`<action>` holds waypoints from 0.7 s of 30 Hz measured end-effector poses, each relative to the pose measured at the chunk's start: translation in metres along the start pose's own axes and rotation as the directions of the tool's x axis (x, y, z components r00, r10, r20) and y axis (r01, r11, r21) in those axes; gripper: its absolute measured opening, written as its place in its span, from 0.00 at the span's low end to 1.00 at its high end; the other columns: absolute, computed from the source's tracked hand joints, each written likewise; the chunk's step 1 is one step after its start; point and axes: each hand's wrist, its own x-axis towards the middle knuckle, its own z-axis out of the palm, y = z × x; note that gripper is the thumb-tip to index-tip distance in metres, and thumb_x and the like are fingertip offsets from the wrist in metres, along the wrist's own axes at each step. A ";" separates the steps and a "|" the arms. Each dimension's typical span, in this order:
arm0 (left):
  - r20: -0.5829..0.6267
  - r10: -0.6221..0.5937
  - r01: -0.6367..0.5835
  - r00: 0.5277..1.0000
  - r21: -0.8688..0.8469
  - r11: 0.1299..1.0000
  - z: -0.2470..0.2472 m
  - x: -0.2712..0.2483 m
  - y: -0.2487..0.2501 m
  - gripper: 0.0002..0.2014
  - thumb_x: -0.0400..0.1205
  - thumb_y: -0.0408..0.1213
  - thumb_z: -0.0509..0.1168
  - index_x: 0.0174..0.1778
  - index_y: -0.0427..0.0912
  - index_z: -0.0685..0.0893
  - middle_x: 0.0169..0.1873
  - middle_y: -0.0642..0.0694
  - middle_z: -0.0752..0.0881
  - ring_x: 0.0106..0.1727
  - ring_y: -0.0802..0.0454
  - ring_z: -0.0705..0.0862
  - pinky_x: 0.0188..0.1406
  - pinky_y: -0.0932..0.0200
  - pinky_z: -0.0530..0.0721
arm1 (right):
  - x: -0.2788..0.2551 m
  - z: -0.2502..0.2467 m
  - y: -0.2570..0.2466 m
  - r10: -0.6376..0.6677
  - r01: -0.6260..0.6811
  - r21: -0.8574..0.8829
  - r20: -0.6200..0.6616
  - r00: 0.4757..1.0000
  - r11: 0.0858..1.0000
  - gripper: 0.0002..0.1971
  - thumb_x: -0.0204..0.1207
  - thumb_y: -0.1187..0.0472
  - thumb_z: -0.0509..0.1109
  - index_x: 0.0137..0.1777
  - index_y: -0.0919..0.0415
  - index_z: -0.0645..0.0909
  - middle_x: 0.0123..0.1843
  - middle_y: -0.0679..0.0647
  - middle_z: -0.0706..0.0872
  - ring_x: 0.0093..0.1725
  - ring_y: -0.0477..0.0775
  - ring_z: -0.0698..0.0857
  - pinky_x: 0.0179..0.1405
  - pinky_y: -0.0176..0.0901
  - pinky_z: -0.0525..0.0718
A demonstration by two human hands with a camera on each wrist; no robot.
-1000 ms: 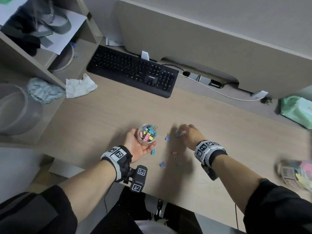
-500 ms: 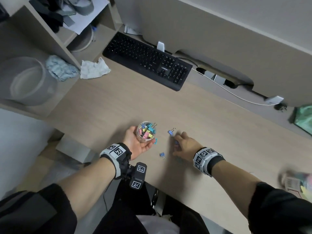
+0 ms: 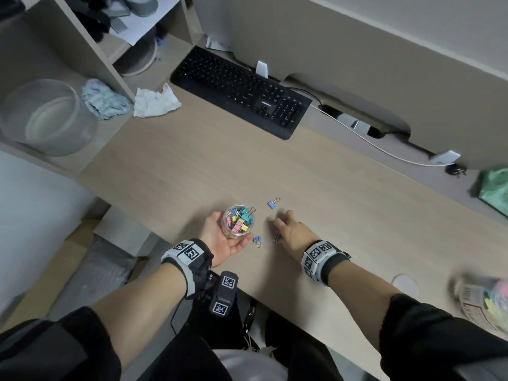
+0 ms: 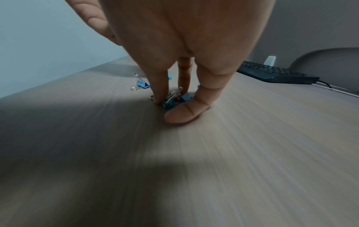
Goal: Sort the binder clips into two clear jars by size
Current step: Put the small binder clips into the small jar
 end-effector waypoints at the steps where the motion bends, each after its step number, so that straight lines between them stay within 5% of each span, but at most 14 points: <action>1: 0.003 0.002 -0.002 1.000 0.006 1.000 -0.001 0.000 0.002 0.28 0.88 0.51 0.50 0.67 0.32 0.83 0.64 0.28 0.87 0.55 0.35 0.87 0.48 0.49 0.86 | 0.001 0.000 -0.002 0.008 -0.008 0.014 -0.006 1.000 1.000 0.20 0.78 0.65 0.61 0.71 0.58 0.70 0.68 0.64 0.66 0.49 0.71 0.85 0.51 0.54 0.80; 12: 0.010 -0.017 0.017 1.000 0.059 0.998 0.003 0.008 0.029 0.28 0.89 0.51 0.50 0.67 0.34 0.84 0.64 0.29 0.87 0.57 0.35 0.87 0.46 0.49 0.87 | 0.016 -0.010 -0.005 0.174 -0.172 0.131 -0.011 0.985 0.976 0.12 0.79 0.63 0.63 0.60 0.66 0.76 0.67 0.65 0.70 0.48 0.73 0.85 0.50 0.53 0.81; 21: 0.020 -0.051 0.049 0.999 0.071 0.996 0.013 0.014 0.037 0.27 0.89 0.52 0.50 0.63 0.34 0.84 0.56 0.31 0.89 0.54 0.36 0.87 0.48 0.49 0.86 | 0.011 -0.041 0.004 0.332 -0.269 0.421 -0.081 0.940 0.866 0.05 0.70 0.61 0.71 0.43 0.60 0.79 0.50 0.57 0.74 0.41 0.62 0.80 0.43 0.43 0.78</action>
